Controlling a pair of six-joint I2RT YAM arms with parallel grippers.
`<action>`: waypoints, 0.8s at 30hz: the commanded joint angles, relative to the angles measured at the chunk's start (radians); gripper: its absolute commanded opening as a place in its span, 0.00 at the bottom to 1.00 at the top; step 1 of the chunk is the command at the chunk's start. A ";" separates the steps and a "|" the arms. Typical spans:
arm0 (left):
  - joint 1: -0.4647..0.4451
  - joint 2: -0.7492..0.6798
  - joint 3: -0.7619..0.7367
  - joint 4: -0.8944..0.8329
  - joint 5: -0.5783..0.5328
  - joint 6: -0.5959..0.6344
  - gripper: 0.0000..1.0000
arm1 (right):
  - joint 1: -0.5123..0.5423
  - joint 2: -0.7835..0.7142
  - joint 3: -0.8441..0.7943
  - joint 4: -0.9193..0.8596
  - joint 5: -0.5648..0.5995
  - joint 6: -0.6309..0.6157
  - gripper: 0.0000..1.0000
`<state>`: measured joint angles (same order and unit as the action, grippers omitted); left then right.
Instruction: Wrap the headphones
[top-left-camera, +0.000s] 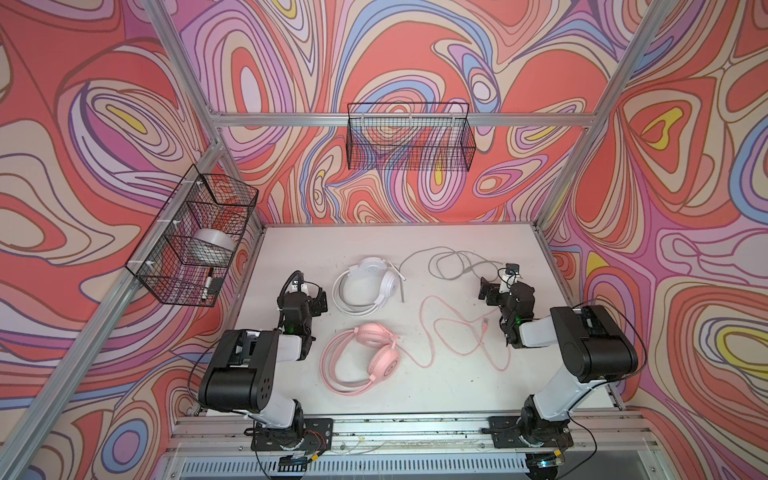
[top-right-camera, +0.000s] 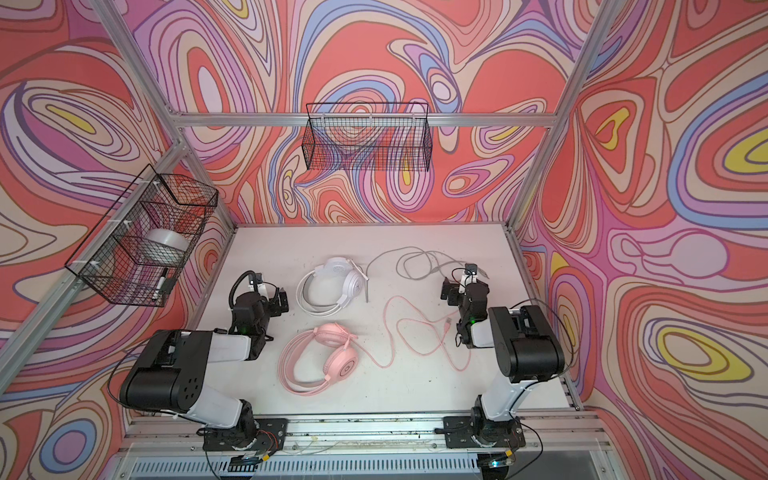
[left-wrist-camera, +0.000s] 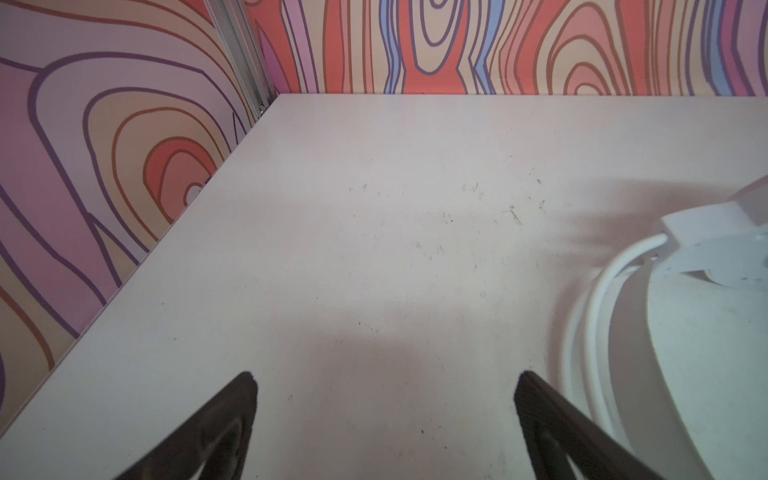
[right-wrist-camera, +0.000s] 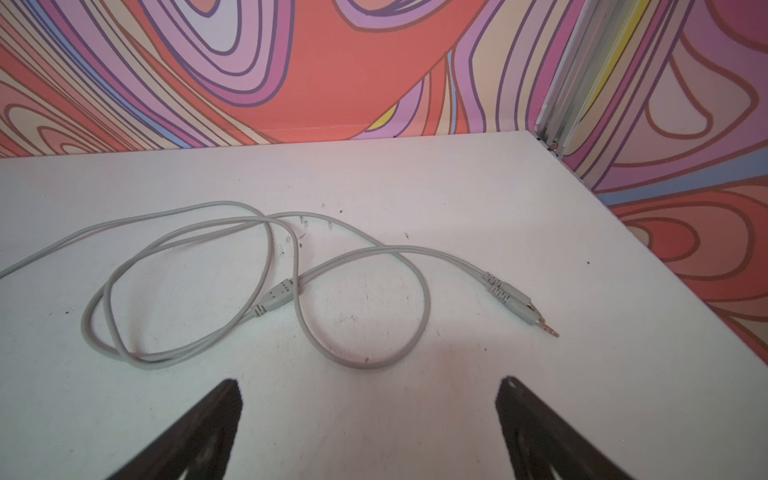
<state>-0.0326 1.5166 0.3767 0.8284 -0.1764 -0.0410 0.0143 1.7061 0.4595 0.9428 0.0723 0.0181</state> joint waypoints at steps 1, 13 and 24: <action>-0.002 -0.096 0.062 -0.146 -0.033 0.001 1.00 | -0.005 -0.060 -0.009 0.000 -0.005 -0.006 0.99; -0.004 -0.529 0.243 -0.773 -0.045 -0.189 1.00 | 0.000 -0.406 0.146 -0.558 -0.007 0.082 0.98; -0.004 -0.642 0.529 -1.550 0.042 -0.430 1.00 | 0.002 -0.588 0.309 -1.099 -0.060 0.198 0.98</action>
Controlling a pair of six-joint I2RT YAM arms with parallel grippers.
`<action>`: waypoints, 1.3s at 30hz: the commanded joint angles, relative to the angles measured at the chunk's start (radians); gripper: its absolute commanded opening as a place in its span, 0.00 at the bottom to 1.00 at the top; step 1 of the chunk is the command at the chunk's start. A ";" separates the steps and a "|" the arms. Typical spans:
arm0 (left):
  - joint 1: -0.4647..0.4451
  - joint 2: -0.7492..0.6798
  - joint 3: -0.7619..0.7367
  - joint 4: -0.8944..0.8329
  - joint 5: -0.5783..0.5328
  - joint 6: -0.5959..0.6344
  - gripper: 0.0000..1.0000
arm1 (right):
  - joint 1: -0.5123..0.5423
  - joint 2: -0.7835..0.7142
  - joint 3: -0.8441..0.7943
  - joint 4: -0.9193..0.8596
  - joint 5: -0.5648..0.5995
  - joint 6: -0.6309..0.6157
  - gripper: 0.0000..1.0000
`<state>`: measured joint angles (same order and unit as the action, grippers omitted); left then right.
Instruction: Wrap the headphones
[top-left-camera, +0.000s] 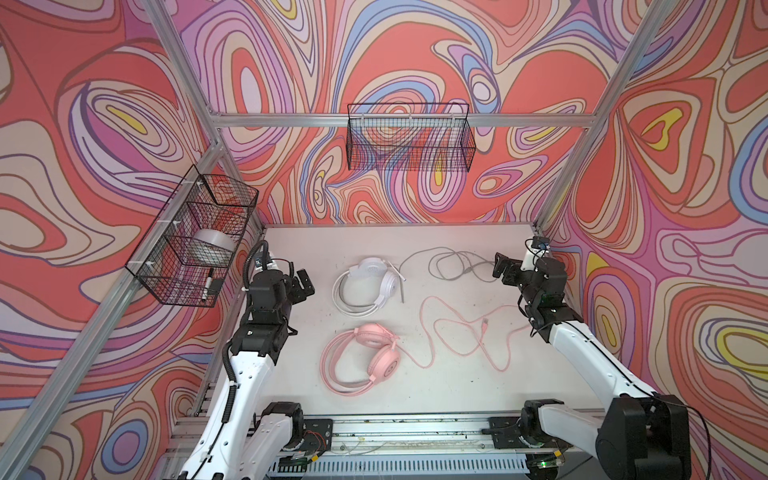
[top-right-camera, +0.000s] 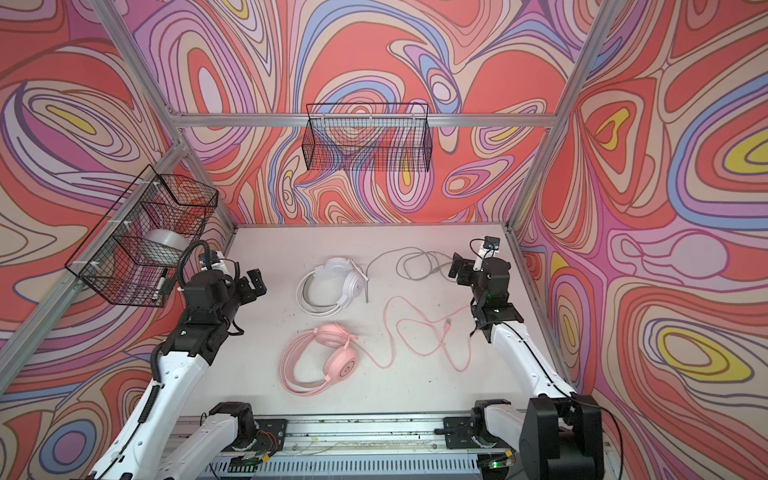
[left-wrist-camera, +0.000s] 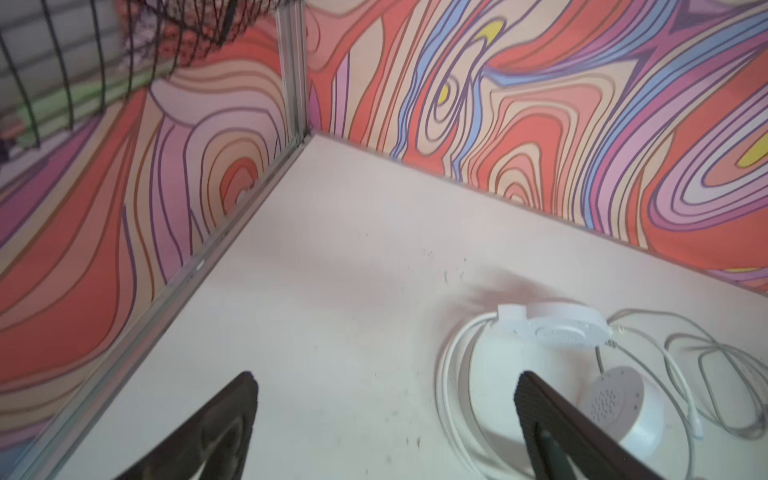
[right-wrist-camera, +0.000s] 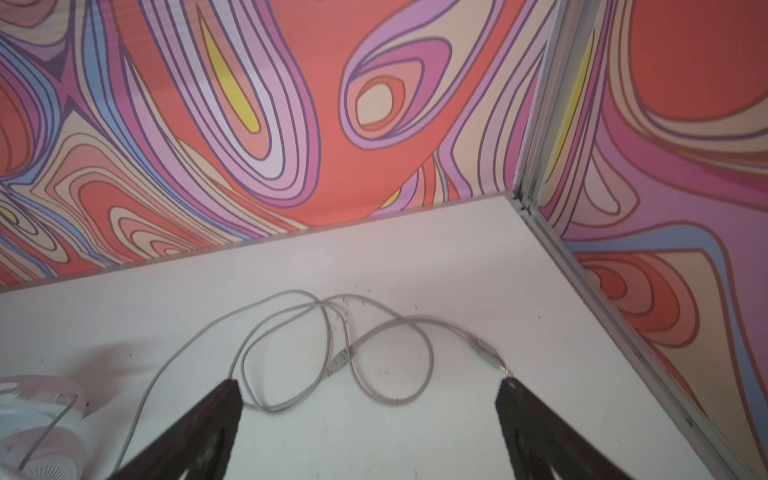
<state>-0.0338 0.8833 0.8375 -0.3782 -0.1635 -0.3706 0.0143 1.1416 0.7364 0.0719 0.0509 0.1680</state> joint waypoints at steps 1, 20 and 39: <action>-0.003 -0.005 0.096 -0.414 0.056 -0.121 1.00 | 0.003 -0.034 0.040 -0.274 -0.049 0.056 0.98; -0.051 0.081 0.031 -0.872 0.336 -0.387 1.00 | 0.012 -0.103 0.016 -0.516 -0.200 0.117 0.98; -0.310 0.283 -0.141 -0.632 0.333 -0.507 0.87 | 0.022 -0.064 0.026 -0.493 -0.226 0.129 0.98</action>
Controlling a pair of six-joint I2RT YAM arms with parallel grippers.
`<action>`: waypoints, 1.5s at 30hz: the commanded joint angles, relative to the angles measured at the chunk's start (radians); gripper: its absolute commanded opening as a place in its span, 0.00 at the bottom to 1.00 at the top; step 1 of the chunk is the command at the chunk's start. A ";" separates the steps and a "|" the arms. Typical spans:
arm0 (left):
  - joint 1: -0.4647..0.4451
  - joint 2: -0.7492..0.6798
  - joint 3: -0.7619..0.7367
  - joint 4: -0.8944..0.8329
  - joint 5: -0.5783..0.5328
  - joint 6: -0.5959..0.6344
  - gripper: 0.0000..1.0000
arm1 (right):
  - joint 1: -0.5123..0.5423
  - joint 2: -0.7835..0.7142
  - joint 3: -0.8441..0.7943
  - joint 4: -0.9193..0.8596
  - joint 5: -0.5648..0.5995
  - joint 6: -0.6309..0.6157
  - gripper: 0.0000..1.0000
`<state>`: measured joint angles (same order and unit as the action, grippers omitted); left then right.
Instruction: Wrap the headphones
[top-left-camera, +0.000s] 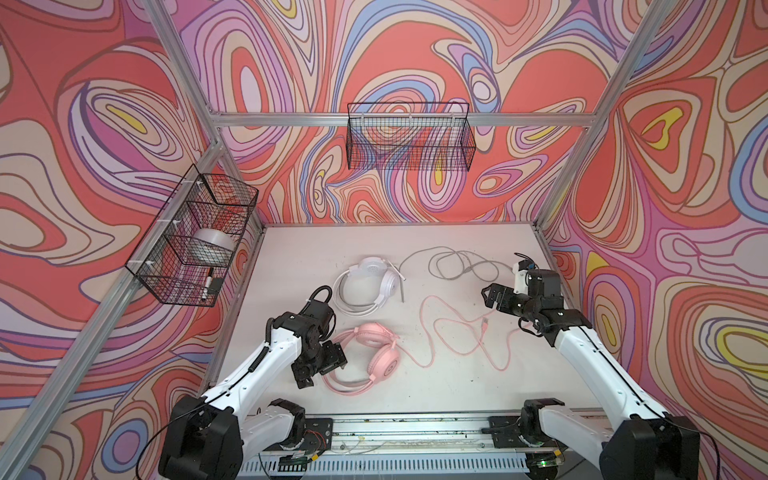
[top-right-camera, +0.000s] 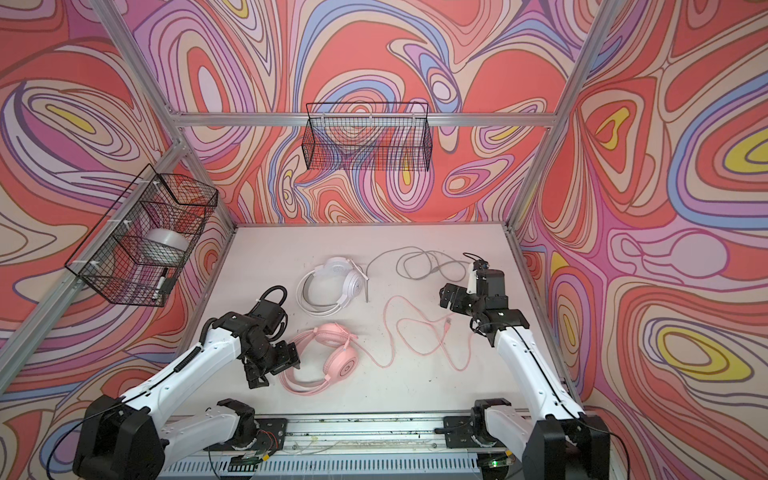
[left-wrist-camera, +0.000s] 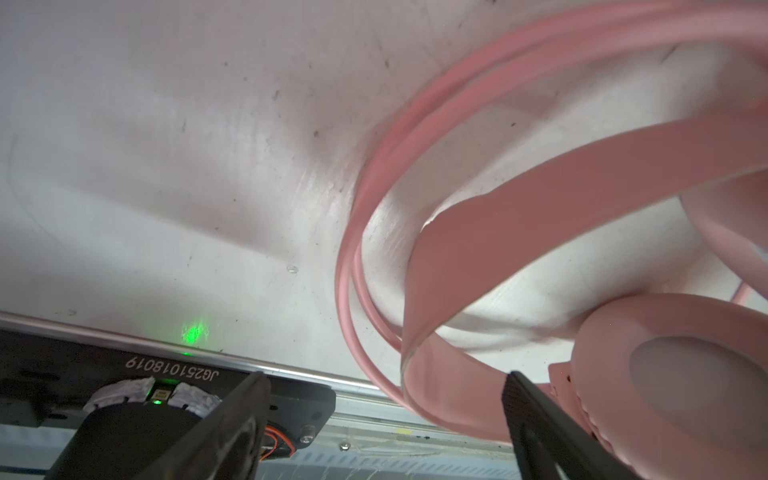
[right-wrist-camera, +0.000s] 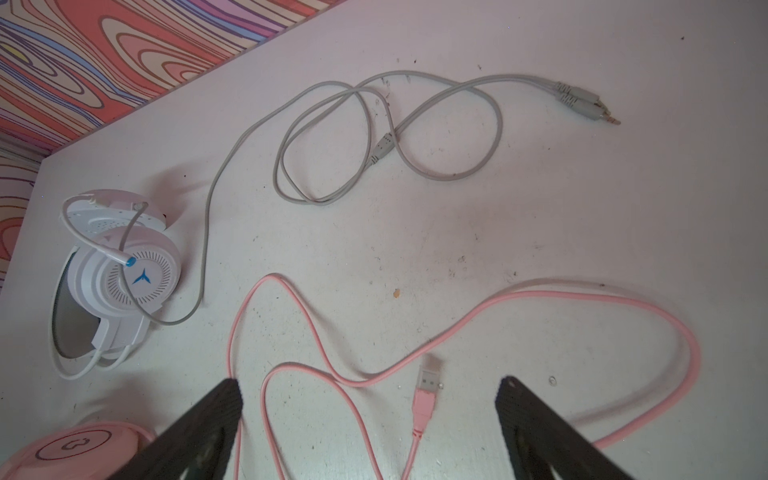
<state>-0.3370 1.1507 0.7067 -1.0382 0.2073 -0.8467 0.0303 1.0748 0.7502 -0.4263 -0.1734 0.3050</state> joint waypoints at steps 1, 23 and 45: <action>-0.009 0.023 -0.012 0.034 -0.049 -0.032 0.86 | 0.006 0.005 0.015 0.000 -0.001 -0.012 0.98; -0.015 0.229 0.026 0.124 -0.184 0.057 0.53 | 0.008 -0.006 -0.029 -0.009 0.012 0.013 0.99; -0.015 0.534 0.301 0.131 -0.240 0.205 0.41 | 0.007 0.025 -0.023 -0.002 0.003 -0.003 0.99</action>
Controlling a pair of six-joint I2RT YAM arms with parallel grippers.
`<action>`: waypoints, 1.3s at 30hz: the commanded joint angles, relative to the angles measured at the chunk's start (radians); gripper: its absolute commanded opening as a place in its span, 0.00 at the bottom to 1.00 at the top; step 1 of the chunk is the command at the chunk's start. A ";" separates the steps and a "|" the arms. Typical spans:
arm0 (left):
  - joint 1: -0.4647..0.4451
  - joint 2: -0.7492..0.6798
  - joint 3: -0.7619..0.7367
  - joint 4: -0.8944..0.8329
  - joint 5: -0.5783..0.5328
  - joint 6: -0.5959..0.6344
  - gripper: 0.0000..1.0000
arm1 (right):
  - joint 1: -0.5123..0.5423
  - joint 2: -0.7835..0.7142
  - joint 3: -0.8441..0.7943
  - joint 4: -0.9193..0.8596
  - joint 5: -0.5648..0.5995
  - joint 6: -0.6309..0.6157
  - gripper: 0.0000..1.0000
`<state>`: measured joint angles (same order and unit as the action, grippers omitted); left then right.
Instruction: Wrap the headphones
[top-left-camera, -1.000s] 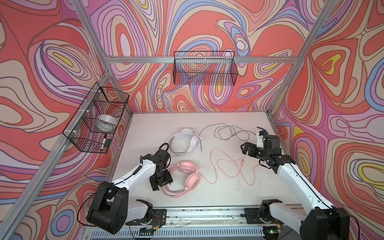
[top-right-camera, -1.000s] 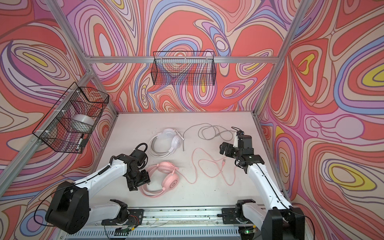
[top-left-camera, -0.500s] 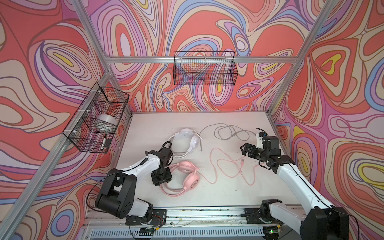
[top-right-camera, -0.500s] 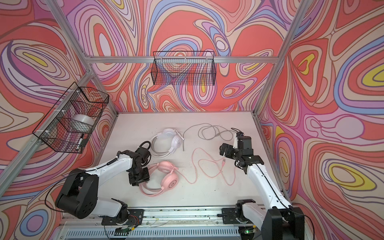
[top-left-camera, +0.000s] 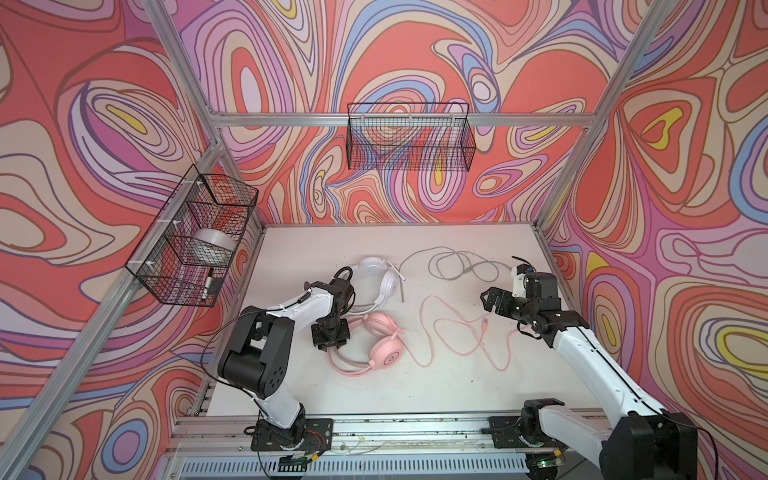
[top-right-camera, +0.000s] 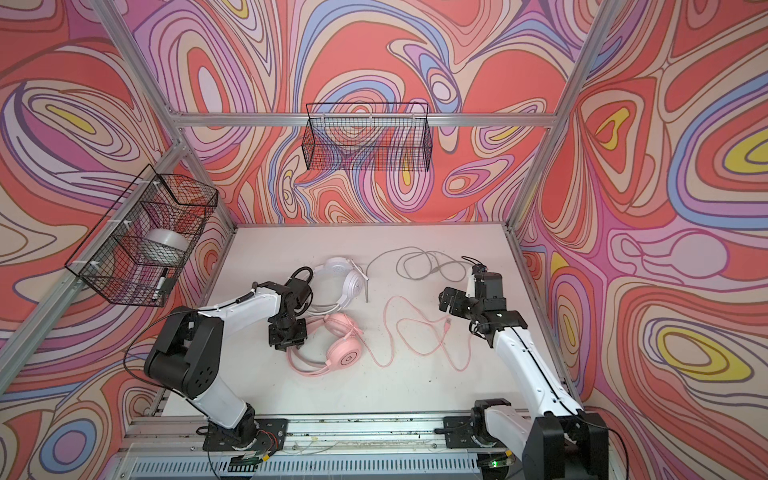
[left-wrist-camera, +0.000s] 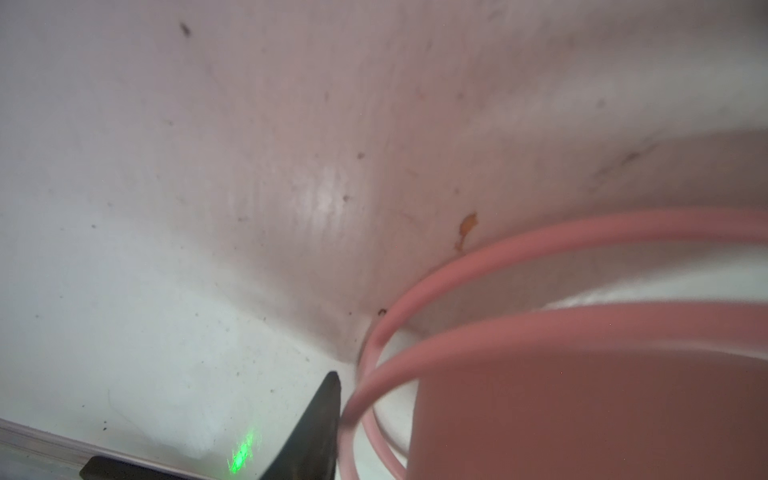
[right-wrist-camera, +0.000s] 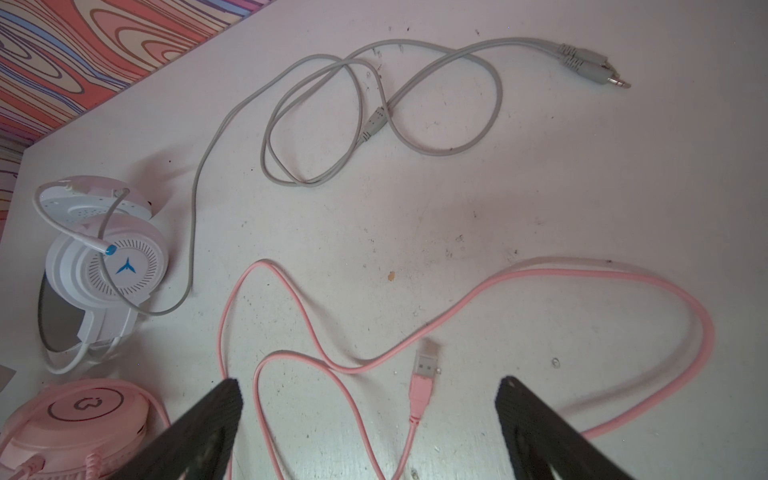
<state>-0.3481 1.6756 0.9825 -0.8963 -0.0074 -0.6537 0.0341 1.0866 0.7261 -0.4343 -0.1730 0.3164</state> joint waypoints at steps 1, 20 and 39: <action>-0.005 0.004 0.025 -0.018 -0.022 0.012 0.44 | 0.003 0.019 0.004 0.005 0.001 -0.017 0.98; -0.005 -0.385 -0.182 0.019 0.058 -0.049 0.91 | 0.005 0.027 0.022 -0.001 -0.025 0.002 0.99; -0.025 -0.273 -0.277 0.179 0.102 -0.136 0.73 | 0.023 0.032 -0.002 0.014 -0.047 0.039 0.98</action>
<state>-0.3634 1.3815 0.7116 -0.7452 0.0944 -0.7540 0.0479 1.1271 0.7349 -0.4343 -0.2260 0.3462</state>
